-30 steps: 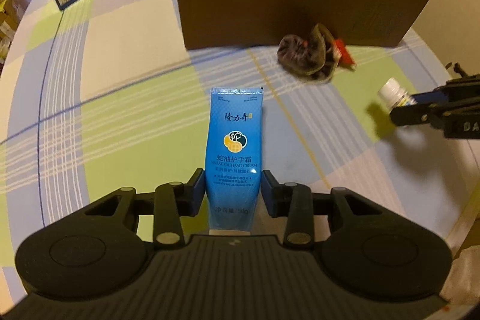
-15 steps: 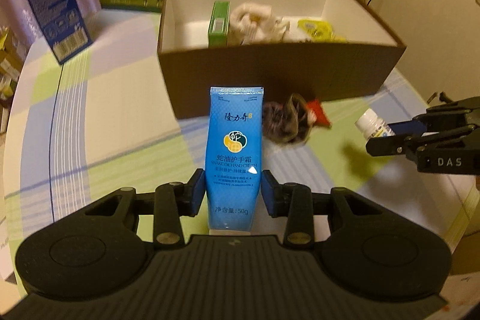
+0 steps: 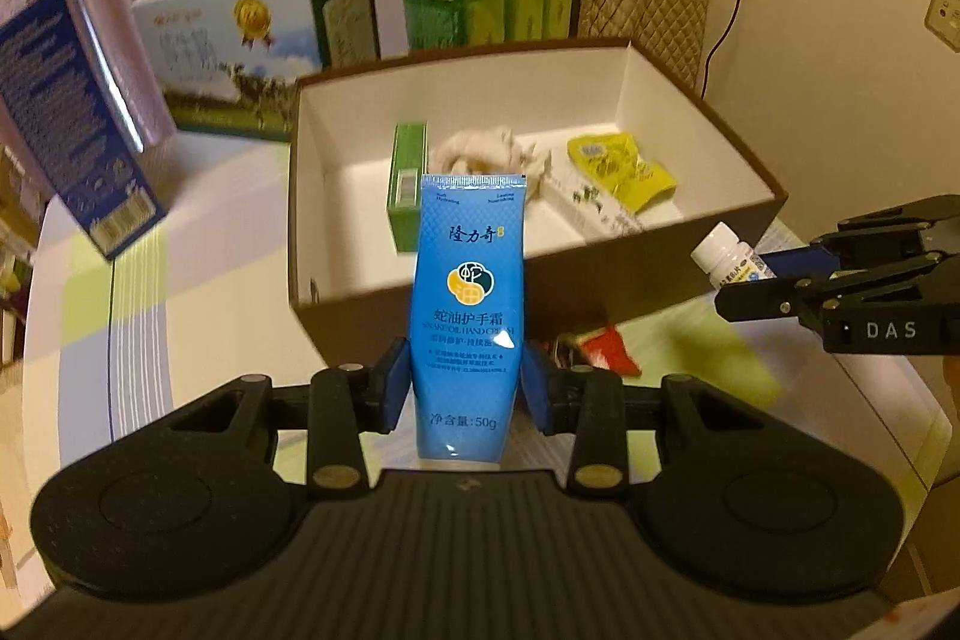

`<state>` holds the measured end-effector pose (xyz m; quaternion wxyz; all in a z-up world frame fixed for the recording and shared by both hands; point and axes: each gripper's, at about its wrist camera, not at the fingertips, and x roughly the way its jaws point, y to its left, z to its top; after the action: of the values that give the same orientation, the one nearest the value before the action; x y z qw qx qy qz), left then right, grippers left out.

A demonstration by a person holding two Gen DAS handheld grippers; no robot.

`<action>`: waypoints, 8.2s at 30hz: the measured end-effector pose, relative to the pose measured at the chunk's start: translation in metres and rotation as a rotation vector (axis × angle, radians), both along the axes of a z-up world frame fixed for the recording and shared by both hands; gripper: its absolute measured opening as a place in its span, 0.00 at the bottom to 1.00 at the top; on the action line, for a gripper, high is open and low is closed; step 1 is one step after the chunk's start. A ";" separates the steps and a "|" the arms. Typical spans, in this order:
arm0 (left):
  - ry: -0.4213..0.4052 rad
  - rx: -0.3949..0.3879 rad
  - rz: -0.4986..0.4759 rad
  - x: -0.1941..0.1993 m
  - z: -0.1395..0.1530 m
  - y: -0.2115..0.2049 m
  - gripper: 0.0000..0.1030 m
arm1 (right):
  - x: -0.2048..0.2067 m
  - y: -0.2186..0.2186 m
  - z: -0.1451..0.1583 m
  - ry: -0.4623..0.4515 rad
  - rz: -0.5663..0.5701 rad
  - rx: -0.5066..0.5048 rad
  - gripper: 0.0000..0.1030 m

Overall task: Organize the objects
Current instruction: 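Carry the blue tube and pill bottle up over the brown box, then open both tools to drop the tube and pill bottle into the box, then move both tools back down toward the scrunchie and red packet, then grasp the dark scrunchie with left tool while right tool grasps the red packet, then carry the scrunchie and red packet up over the brown box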

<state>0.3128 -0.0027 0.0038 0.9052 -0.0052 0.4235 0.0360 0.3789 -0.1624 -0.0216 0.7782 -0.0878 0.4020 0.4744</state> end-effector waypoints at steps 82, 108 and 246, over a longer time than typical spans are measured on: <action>0.031 -0.015 0.027 0.128 -0.006 0.032 0.80 | 0.106 0.049 0.009 0.030 -0.121 0.154 0.40; 0.025 -0.097 0.055 0.021 -0.010 0.005 0.81 | 0.027 -0.023 -0.001 0.102 -0.178 0.124 0.53; -0.123 -0.108 0.043 0.039 0.025 -0.021 0.09 | 0.037 0.001 0.017 -0.017 -0.170 0.050 0.34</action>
<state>0.3513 -0.0235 0.0287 0.9269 -0.0652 0.3682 0.0323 0.4155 -0.1613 -0.0045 0.8210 -0.0379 0.3897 0.4155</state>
